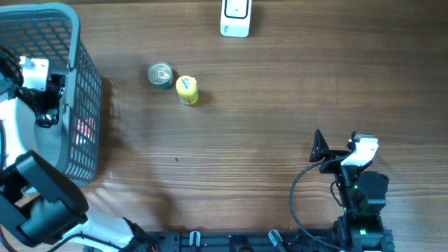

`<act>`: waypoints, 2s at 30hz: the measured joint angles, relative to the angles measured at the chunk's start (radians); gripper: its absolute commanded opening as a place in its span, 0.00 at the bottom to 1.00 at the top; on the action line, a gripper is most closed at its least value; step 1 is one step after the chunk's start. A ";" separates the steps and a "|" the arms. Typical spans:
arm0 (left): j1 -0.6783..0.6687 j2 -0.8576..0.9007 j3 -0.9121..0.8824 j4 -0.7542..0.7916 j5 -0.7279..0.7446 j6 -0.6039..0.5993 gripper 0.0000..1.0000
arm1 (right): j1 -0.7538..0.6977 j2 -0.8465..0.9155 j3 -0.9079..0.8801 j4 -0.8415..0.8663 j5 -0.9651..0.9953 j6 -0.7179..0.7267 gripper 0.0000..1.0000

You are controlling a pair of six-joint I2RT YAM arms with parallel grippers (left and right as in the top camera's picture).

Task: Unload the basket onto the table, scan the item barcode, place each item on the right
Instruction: 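Lift the hex wrench pack out and drop it right of the yellow can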

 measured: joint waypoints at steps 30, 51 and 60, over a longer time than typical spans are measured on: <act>-0.274 -0.462 0.000 0.233 0.004 -0.002 0.31 | 0.000 0.000 0.000 0.003 0.000 0.000 1.00; -0.789 -0.475 0.000 0.139 0.147 -0.021 0.31 | 0.000 0.000 0.000 0.004 0.000 0.000 1.00; -0.913 -0.437 0.000 -0.045 0.182 -0.059 0.32 | 0.000 0.000 0.000 0.008 0.000 0.000 1.00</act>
